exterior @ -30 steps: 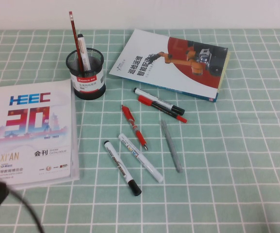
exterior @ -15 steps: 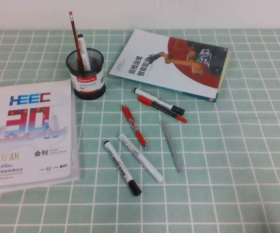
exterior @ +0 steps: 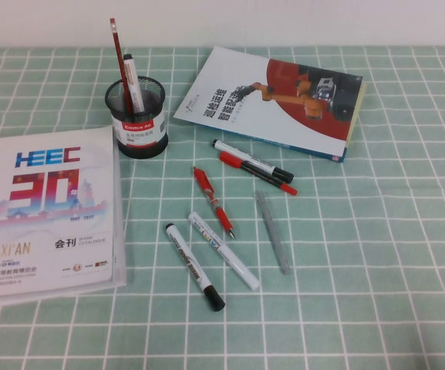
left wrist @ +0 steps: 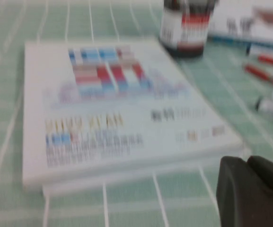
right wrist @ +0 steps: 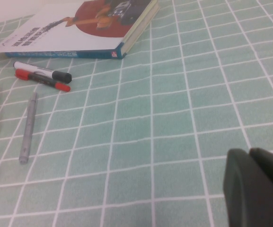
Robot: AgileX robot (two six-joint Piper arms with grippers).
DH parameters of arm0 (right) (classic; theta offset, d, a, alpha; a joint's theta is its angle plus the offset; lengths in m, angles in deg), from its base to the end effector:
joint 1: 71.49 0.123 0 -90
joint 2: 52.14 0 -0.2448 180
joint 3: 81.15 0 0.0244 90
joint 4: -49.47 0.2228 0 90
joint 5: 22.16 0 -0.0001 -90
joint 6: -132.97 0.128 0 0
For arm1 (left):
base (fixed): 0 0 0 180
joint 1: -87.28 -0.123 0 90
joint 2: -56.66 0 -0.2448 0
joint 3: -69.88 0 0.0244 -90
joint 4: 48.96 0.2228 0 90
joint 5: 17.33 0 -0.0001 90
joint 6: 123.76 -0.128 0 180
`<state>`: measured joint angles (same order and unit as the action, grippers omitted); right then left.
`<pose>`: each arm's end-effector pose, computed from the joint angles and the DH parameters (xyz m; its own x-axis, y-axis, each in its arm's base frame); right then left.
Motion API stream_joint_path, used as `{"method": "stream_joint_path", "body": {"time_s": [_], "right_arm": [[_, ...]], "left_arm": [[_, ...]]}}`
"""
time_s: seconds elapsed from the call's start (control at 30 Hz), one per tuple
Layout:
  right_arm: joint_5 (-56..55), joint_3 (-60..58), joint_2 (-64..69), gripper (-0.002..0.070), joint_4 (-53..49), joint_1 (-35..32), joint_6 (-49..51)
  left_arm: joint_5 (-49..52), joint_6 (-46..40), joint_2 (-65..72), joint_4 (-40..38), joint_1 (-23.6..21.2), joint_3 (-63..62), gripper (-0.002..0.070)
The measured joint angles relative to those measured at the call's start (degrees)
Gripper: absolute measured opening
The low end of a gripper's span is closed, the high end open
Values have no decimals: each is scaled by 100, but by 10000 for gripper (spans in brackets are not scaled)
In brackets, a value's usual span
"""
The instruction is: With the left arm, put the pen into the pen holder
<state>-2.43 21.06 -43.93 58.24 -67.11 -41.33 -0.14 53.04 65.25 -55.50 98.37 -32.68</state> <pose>0.1006 0.0143 0.1635 -0.2892 0.2195 -0.9318 -0.0576 0.9676 0.2459 0.1003 -0.0241 0.1702 -0.2343 -0.0083 -0.9721 0.2122 0.9754 -0.0595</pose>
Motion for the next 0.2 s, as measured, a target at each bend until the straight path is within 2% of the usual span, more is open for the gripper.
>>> {"method": "stream_joint_path", "body": {"time_s": [0.2], "right_arm": [[0, 0, 0, -20, 0, 0, 0]], "left_arm": [[432, 46, 0, 8, 0, -10, 0]]}}
